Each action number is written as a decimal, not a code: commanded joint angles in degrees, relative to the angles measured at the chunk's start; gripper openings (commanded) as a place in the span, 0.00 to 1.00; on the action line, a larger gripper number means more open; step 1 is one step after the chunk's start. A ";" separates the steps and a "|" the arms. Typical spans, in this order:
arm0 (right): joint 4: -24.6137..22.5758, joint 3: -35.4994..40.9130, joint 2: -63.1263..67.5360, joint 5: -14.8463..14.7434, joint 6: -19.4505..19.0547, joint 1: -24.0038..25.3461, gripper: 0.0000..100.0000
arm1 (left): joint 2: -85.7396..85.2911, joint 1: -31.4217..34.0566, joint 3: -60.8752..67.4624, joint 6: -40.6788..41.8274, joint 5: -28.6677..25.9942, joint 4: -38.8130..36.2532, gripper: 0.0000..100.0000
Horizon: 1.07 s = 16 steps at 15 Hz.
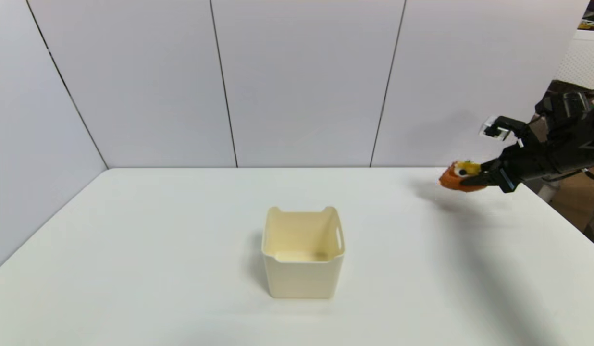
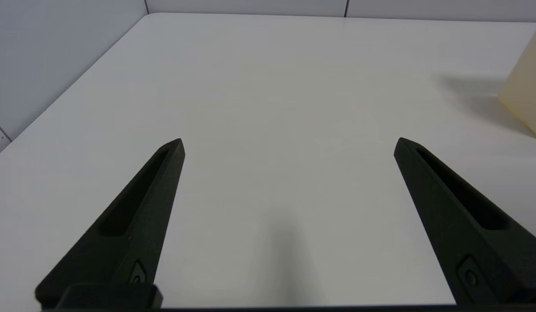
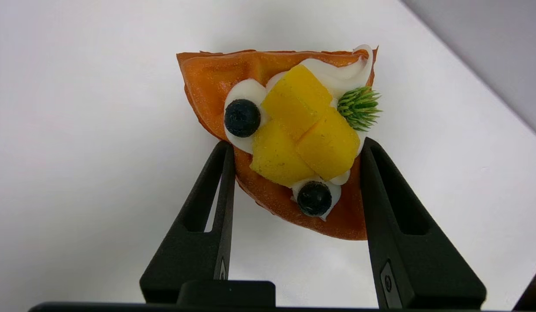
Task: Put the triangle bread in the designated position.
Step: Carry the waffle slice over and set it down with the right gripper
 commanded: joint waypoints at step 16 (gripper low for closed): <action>-3.89 30.42 -20.80 5.48 6.71 26.44 0.00 | -0.01 0.02 0.00 0.09 0.00 0.01 1.00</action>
